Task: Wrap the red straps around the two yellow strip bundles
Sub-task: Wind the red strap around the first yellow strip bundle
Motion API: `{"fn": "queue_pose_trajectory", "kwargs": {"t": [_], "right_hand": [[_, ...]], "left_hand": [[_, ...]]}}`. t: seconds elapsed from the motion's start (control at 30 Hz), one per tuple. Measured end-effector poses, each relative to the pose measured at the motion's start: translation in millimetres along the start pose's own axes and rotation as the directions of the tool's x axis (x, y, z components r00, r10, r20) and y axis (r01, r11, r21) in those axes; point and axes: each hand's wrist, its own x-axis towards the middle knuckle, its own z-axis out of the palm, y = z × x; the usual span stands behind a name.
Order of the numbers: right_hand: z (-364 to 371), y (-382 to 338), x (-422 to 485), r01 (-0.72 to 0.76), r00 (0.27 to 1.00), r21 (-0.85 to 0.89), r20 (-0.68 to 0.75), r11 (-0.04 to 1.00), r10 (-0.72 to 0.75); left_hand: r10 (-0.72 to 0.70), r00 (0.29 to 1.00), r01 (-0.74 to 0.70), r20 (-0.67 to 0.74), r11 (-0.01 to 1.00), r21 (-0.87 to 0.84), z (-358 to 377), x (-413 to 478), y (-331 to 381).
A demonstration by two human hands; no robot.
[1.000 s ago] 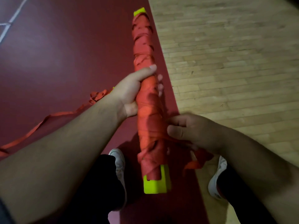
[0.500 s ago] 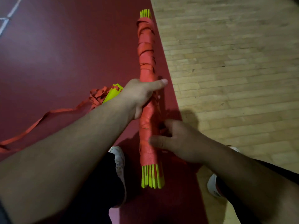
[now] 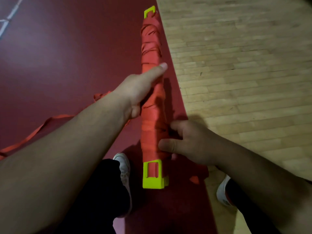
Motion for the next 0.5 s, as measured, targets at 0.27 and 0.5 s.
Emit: {"fn": "queue_pose_trajectory", "kwargs": {"t": [0.27,0.5], "right_hand": [[-10.2,7.0,-7.0,-0.072,0.996,0.262,0.066,0.962,0.057],[-8.4,4.7,-7.3,0.016,0.994,0.494,0.083,0.869,-0.066]], "left_hand": [[0.038,0.929,0.179,0.368,0.824,-0.537,-0.5,-1.1,2.1],[0.044,0.945,0.111,0.325,0.889,-0.445,-3.8,4.4,0.0]]}}
